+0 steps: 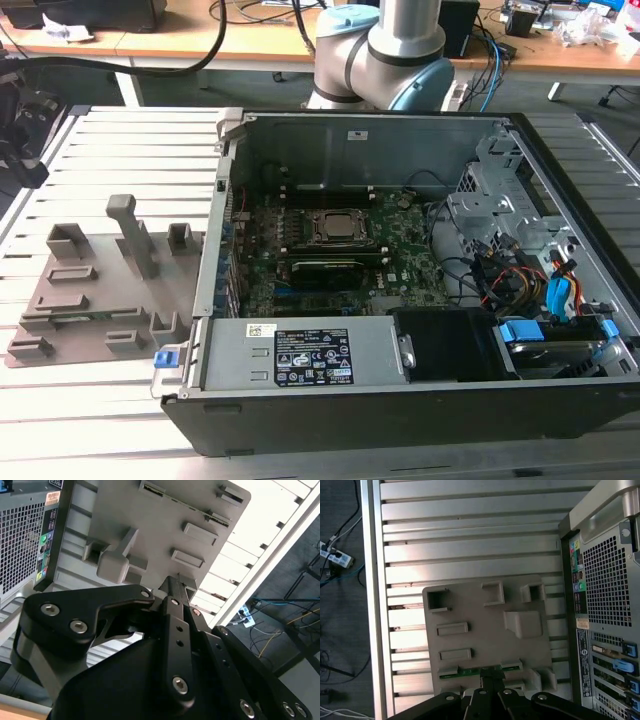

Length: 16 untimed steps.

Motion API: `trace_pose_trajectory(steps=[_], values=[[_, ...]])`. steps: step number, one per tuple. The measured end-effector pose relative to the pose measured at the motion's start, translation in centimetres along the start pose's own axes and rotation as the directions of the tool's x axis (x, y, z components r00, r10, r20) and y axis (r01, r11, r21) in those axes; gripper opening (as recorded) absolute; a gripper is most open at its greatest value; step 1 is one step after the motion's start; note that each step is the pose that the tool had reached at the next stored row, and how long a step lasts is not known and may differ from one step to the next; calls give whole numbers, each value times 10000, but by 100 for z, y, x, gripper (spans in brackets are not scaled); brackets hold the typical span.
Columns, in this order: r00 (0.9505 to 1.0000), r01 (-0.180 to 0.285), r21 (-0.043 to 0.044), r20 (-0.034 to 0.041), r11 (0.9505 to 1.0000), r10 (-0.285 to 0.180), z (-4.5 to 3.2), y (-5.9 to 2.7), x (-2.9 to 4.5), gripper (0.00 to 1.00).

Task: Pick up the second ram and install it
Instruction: 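Reach for the second ram, then pick up the second ram and move it above second insertion slot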

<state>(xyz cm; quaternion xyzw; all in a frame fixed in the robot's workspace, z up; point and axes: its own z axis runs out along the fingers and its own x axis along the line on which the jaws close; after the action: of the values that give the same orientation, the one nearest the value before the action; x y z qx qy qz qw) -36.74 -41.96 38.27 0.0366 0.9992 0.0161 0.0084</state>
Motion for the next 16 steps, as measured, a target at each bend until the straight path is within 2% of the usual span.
trace_pose_trajectory(steps=[6,10,12,15,16], values=[[10000,62,0,-2,10000,-62,0,0,-2,11],[9961,879,-15,-28,9961,-879,1,0,-2,11],[9907,1363,-24,-43,9907,-1363,1,0,-3,11],[9798,1999,-37,-62,9798,-2000,1,0,-4,11],[9736,2280,-44,-70,9736,-2281,1,0,-5,11]])
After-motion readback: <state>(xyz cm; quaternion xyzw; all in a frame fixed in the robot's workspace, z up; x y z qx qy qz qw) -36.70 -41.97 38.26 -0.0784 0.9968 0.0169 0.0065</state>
